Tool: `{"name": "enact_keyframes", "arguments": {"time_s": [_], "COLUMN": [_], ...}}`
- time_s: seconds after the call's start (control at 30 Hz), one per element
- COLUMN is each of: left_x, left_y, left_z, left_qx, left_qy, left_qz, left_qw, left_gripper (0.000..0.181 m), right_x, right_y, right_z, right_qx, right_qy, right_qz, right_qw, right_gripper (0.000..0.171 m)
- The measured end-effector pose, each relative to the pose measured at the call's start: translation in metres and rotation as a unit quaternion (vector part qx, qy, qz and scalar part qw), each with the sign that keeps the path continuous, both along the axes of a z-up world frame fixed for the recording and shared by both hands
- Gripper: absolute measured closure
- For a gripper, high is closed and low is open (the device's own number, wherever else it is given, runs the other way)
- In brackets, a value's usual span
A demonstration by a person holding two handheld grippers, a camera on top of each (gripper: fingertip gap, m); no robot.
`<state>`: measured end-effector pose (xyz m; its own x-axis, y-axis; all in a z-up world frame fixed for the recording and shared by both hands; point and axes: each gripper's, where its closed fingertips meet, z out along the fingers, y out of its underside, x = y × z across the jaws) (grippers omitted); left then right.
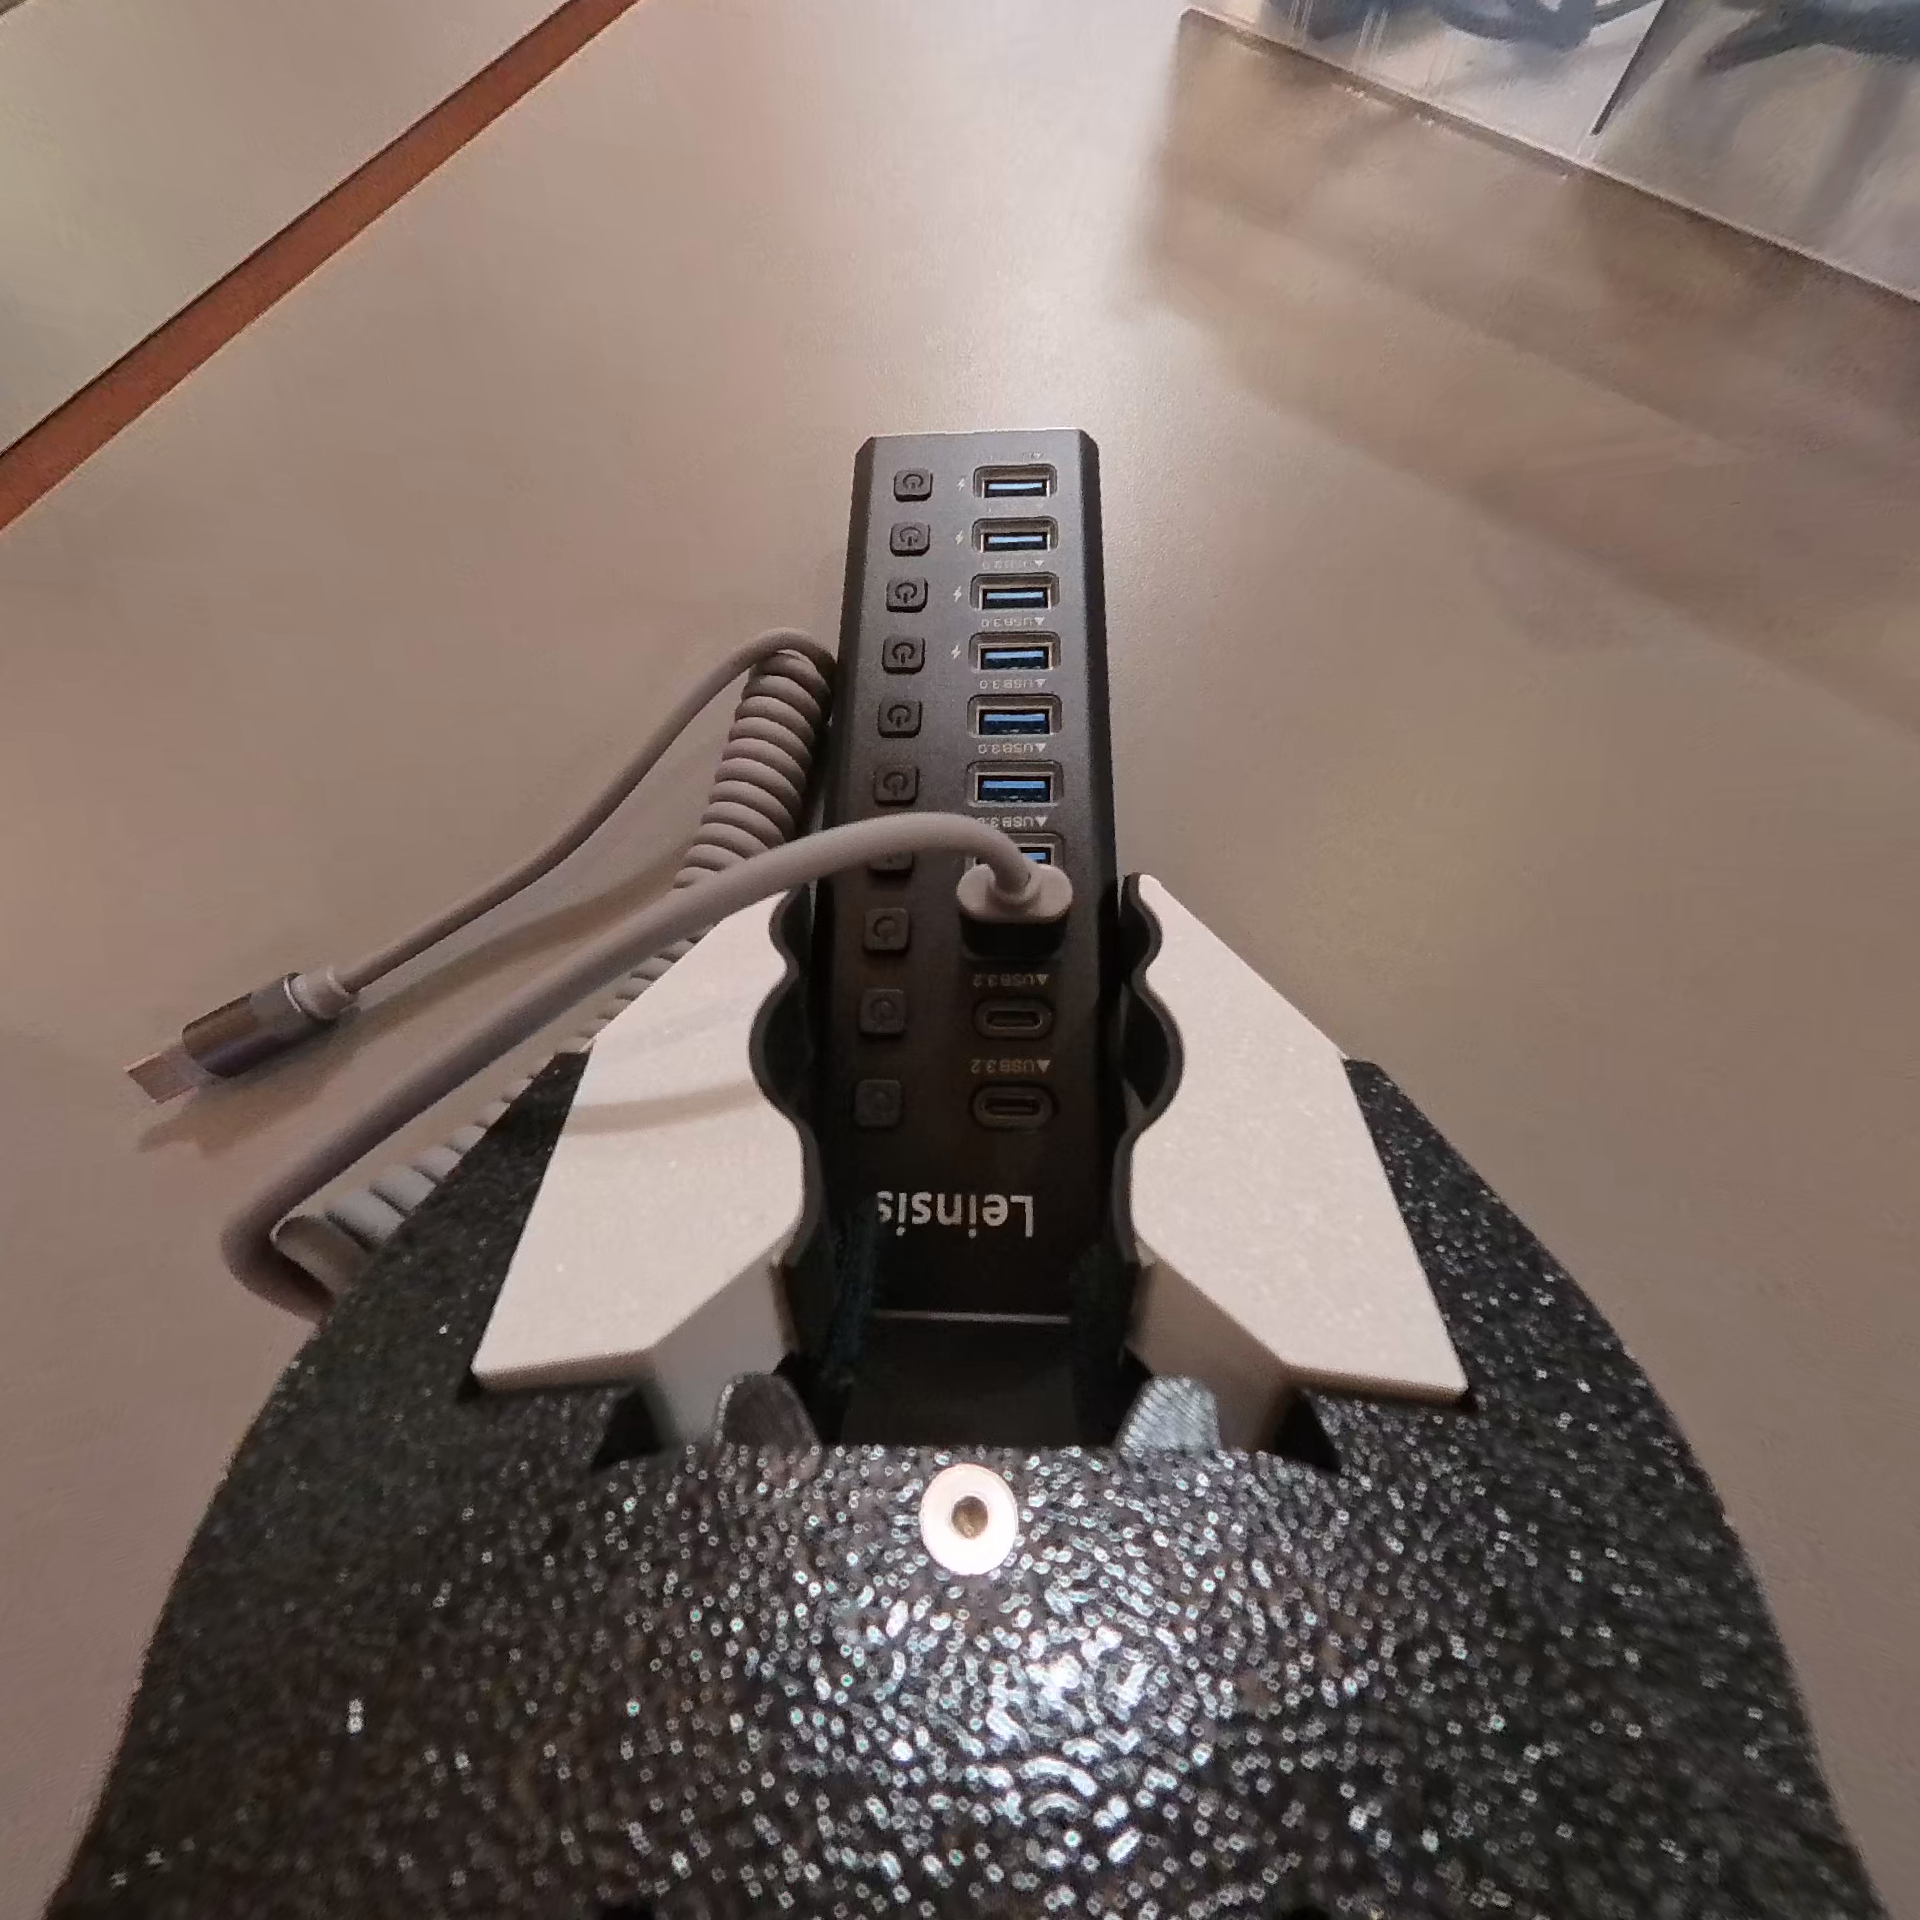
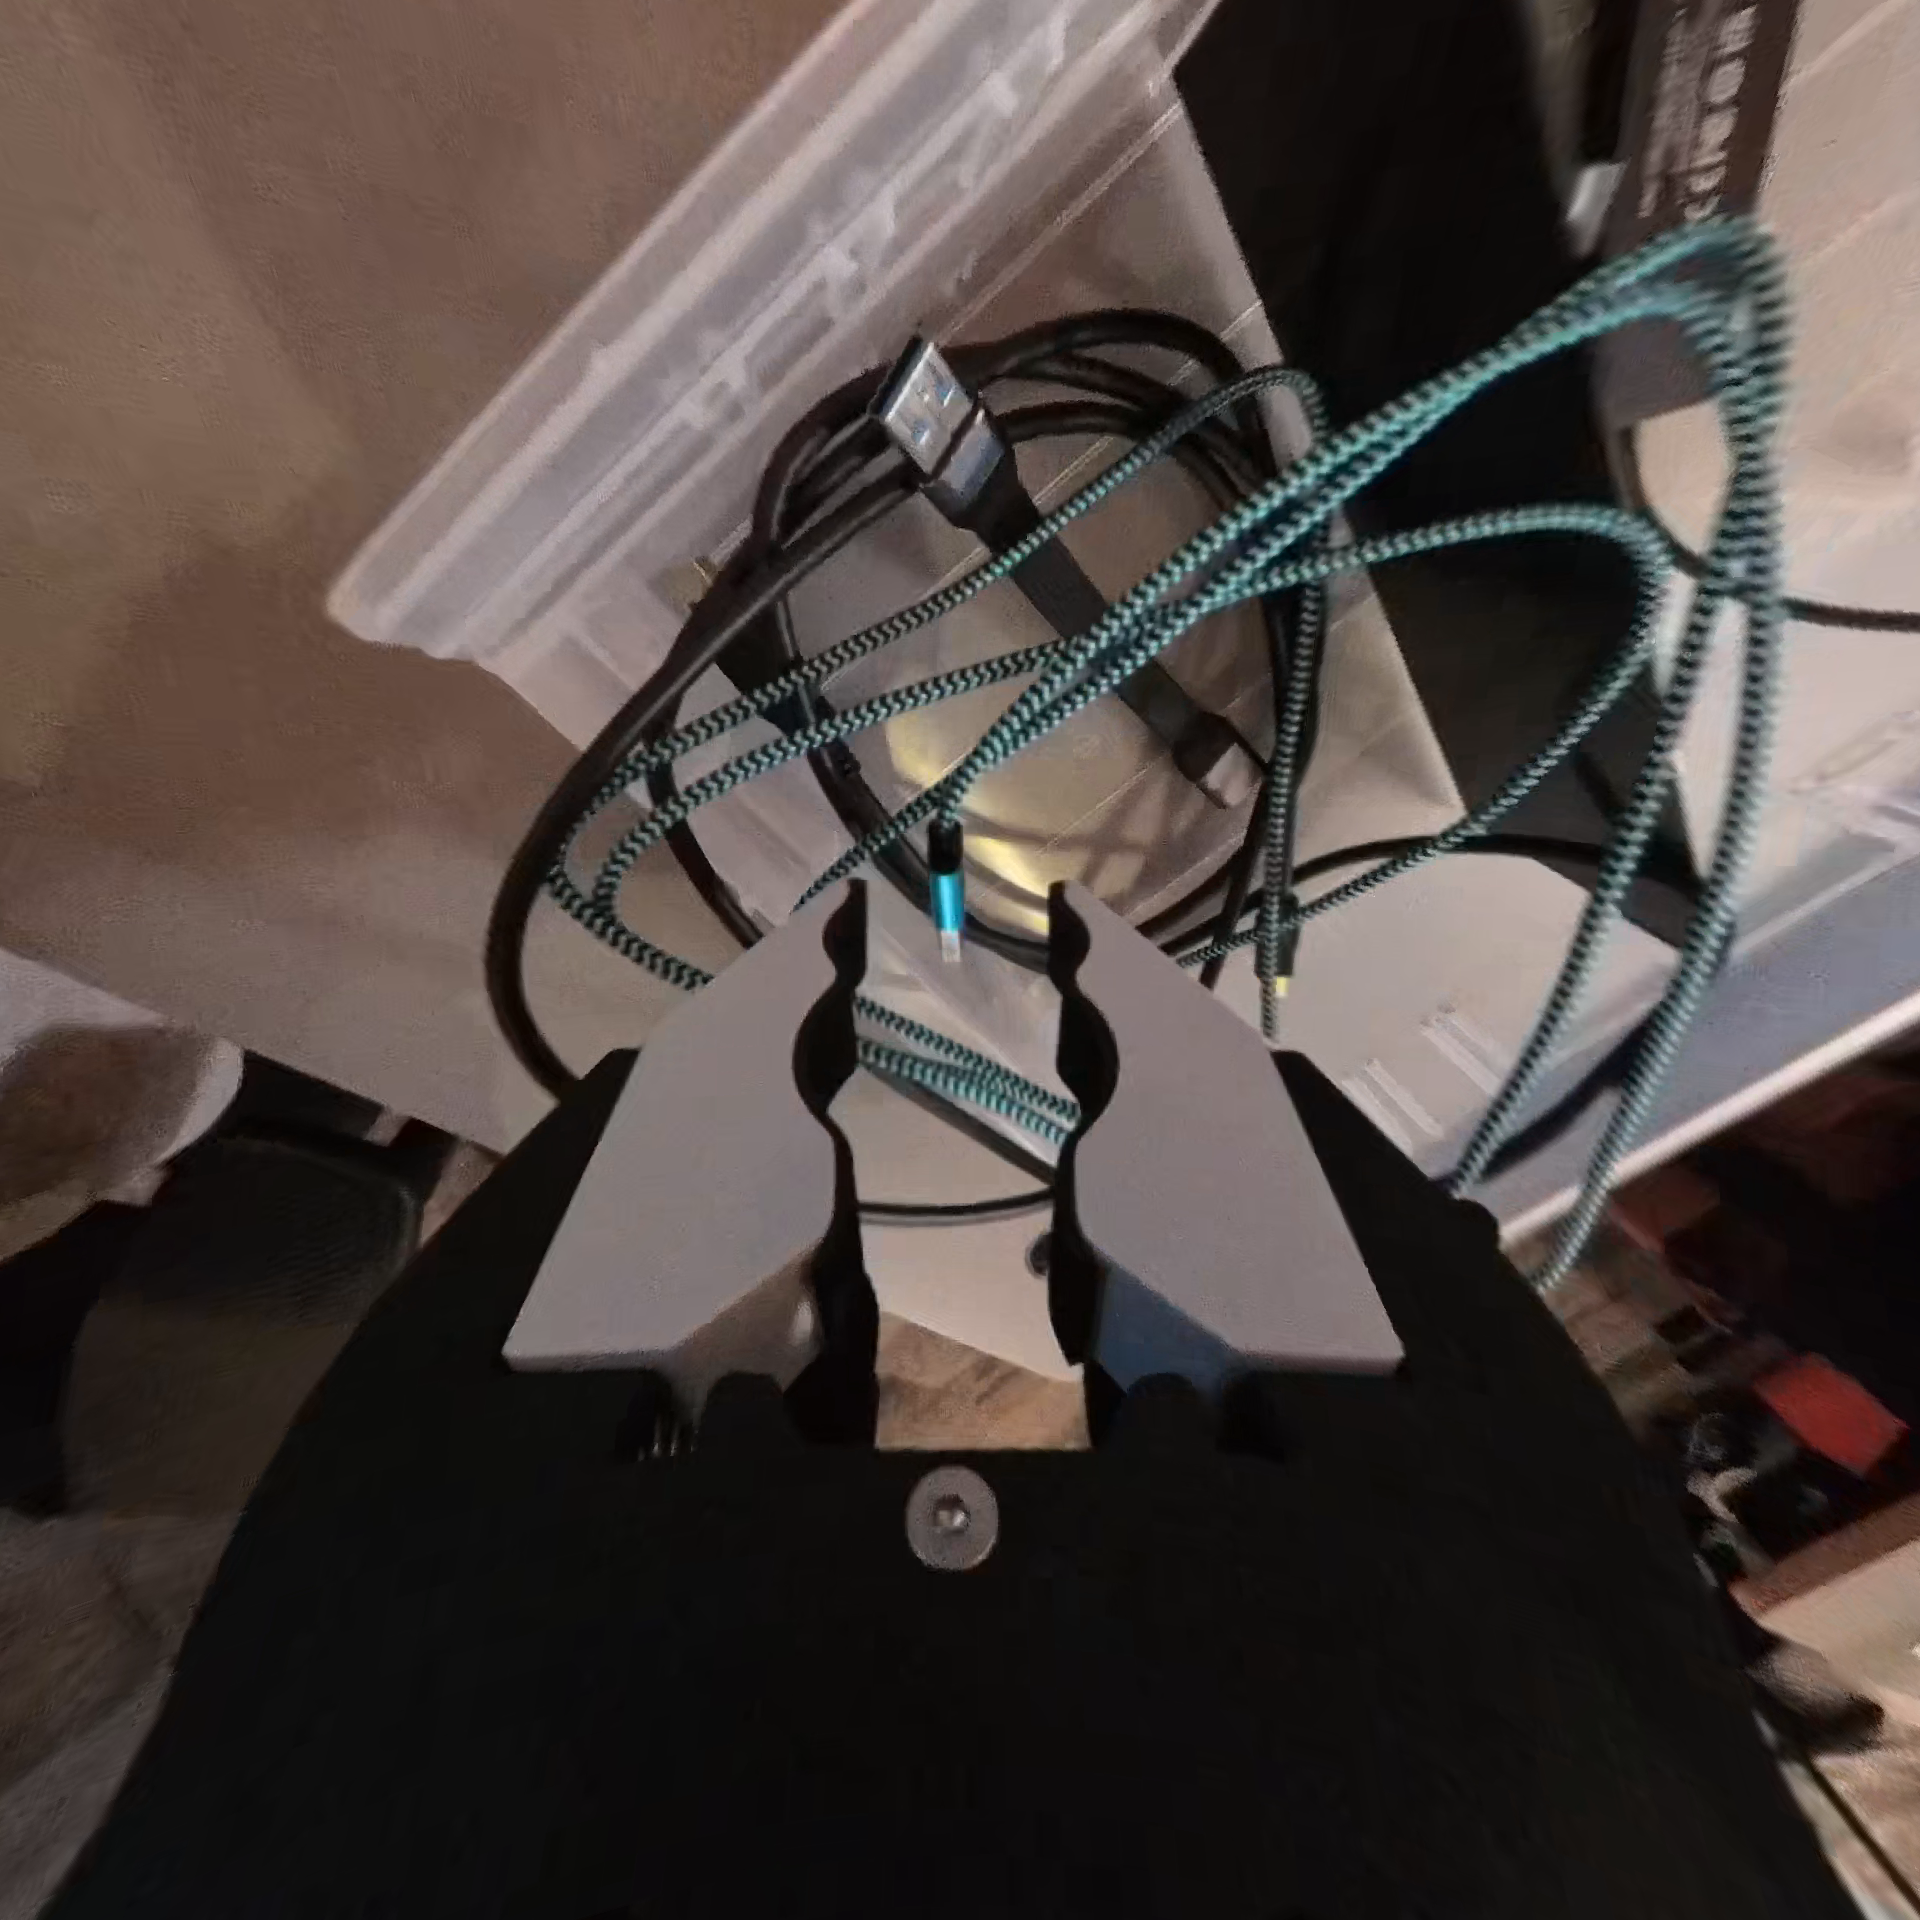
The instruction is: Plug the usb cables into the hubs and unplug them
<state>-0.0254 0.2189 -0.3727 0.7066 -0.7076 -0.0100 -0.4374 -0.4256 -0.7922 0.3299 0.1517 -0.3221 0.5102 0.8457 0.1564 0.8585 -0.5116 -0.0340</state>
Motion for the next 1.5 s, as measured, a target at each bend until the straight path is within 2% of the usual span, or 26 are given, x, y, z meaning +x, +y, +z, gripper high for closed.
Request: {"name": "enact_keyframes", "arguments": {"time_s": [0.1,0.17,0.23,0.33,0.37,0.4,0.47,0.57,0.67,0.73,0.8,0.97,1.17,1.3,1.43,1.5], "left_x": [0.0,0.0,0.0,-0.004,-0.004,-0.003,-0.003,-0.005,-0.007,-0.011,-0.01,-0.01,-0.011,-0.011,-0.012,-0.011], "left_y": [0.0,0.0,0.0,0.004,0.003,0.0,-0.006,-0.013,-0.012,-0.012,-0.012,-0.013,-0.012,-0.012,-0.012,-0.013], "left_z": [0.0,0.0,-0.001,0.004,0.005,0.006,0.006,0.001,0.0,-0.002,-0.002,-0.002,-0.002,-0.002,-0.002,-0.002], "left_qx": [-0.004,-0.006,-0.007,0.025,0.025,0.024,0.025,0.019,0.006,-0.01,-0.01,-0.01,-0.009,-0.009,-0.009,-0.009], "left_qy": [-0.005,-0.008,-0.003,0.011,0.005,-0.002,0.002,0.019,0.01,0.0,0.0,0.0,0.0,0.0,-0.001,-0.001], "left_qz": [0.0,0.0,-0.001,0.028,0.037,0.038,0.033,0.026,0.029,0.027,0.014,0.011,0.018,0.021,0.029,0.025], "left_qw": [1.0,1.0,1.0,0.999,0.999,0.999,0.999,0.999,1.0,1.0,1.0,1.0,1.0,1.0,1.0,1.0], "left_gripper": [0.124,0.124,0.123,0.092,0.09,0.088,0.084,0.096,0.113,0.122,0.123,0.122,0.122,0.122,0.122,0.122], "right_x": [-0.002,-0.003,-0.027,-0.122,-0.159,-0.193,-0.249,-0.307,-0.348,-0.363,-0.372,-0.383,-0.383,-0.382,-0.383,-0.383], "right_y": [0.009,0.027,0.042,0.036,0.028,0.018,0.008,0.022,0.037,0.046,0.052,0.052,0.055,0.055,0.055,0.055], "right_z": [0.041,0.08,0.125,0.168,0.173,0.171,0.145,0.08,0.022,-0.002,-0.015,-0.027,-0.024,-0.023,-0.021,-0.021], "right_qx": [0.064,0.171,0.297,0.413,0.426,0.426,0.397,0.341,0.247,0.205,0.175,0.143,0.245,0.16,0.303,0.259], "right_qy": [-0.005,-0.02,0.01,0.186,0.257,0.315,0.367,0.372,0.403,0.418,0.429,0.444,0.374,0.48,0.361,0.419], "right_qz": [-0.019,-0.02,-0.011,0.046,0.068,0.091,0.124,0.138,0.114,0.091,0.073,0.059,0.13,0.046,0.144,0.113], "right_qw": [0.998,0.985,0.955,0.89,0.865,0.843,0.832,0.852,0.874,0.881,0.883,0.882,0.885,0.861,0.87,0.863], "right_gripper": [0.127,0.126,0.121,0.121,0.121,0.122,0.122,0.124,0.125,0.128,0.134,0.162,0.162,0.163,0.163,0.163]}}
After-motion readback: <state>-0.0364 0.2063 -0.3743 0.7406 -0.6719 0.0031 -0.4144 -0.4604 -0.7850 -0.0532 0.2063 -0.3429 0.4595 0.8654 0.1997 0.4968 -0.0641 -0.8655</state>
